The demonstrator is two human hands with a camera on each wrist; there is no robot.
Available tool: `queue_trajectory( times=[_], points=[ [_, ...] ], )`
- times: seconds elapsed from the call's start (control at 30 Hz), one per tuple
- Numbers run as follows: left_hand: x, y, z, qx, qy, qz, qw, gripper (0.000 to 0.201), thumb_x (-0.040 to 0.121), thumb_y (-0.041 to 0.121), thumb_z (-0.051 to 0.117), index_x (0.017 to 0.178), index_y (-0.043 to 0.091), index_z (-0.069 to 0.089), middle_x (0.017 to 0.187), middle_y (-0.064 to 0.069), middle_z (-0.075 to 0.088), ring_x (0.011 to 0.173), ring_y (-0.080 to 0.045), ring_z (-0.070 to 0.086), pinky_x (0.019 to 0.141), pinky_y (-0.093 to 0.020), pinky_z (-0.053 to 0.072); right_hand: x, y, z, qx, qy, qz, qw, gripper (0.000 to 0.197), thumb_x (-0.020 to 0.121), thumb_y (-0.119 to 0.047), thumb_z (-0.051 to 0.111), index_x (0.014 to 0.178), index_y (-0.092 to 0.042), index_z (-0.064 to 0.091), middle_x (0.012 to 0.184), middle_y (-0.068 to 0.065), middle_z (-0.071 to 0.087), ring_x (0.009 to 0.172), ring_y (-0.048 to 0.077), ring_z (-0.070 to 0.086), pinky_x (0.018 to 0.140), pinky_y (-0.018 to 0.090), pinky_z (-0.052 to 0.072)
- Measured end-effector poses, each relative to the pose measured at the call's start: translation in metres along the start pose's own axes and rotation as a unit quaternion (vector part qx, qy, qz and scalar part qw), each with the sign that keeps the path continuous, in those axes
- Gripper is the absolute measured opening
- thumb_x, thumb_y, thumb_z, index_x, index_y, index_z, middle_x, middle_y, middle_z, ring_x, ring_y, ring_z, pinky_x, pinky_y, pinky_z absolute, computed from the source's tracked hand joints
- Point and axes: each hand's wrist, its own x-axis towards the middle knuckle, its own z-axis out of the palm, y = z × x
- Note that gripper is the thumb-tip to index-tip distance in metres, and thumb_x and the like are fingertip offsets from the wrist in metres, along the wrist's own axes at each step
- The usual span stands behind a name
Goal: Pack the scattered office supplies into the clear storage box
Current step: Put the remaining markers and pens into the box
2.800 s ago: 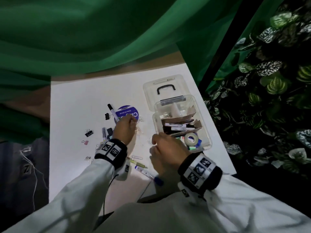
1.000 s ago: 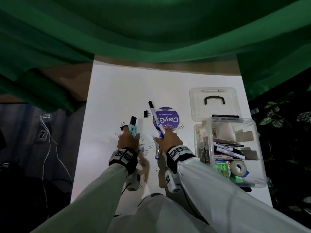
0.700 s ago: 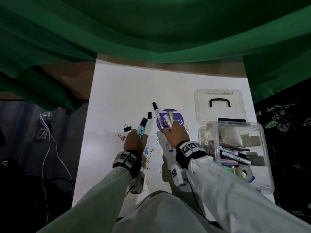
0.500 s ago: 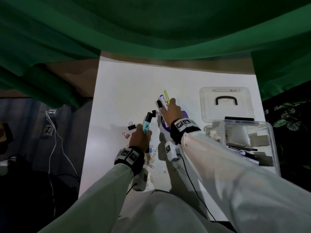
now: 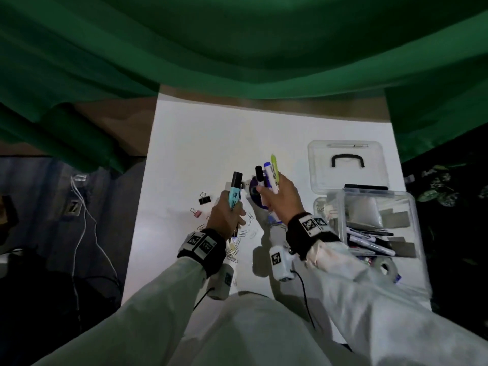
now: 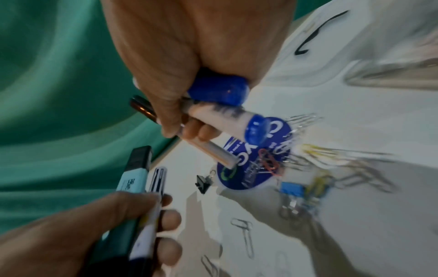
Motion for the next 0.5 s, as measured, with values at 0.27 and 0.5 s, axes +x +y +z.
queue_trajectory(
  times=[0.27, 0.5],
  points=[
    [-0.029, 0.03, 0.039, -0.015, -0.019, 0.04, 0.999, 0.018, 0.099, 0.021, 0.046, 0.116, 0.016, 0.043, 0.079, -0.005, 0.06, 0.058, -0.02, 0.054, 0.053, -0.032, 0.045, -0.065, -0.012, -0.058, 0.152, 0.017, -0.039, 0.987, 0.026, 0.097, -0.025, 0.058, 0.12, -0.014, 0.058, 0.11, 0.0, 0.07, 0.098, 0.006, 0.067, 0.083, 0.019, 0.051],
    [-0.046, 0.083, 0.094, 0.016, -0.082, 0.103, 0.991, 0.019, 0.097, 0.022, 0.048, 0.116, 0.02, 0.046, 0.078, -0.002, 0.063, 0.052, -0.012, 0.055, 0.053, -0.031, 0.046, -0.102, -0.027, -0.199, -0.254, -0.114, -0.134, 0.951, 0.025, 0.095, -0.032, 0.058, 0.116, -0.019, 0.059, 0.103, -0.001, 0.07, 0.093, 0.019, 0.065, 0.081, 0.036, 0.051]
  ],
)
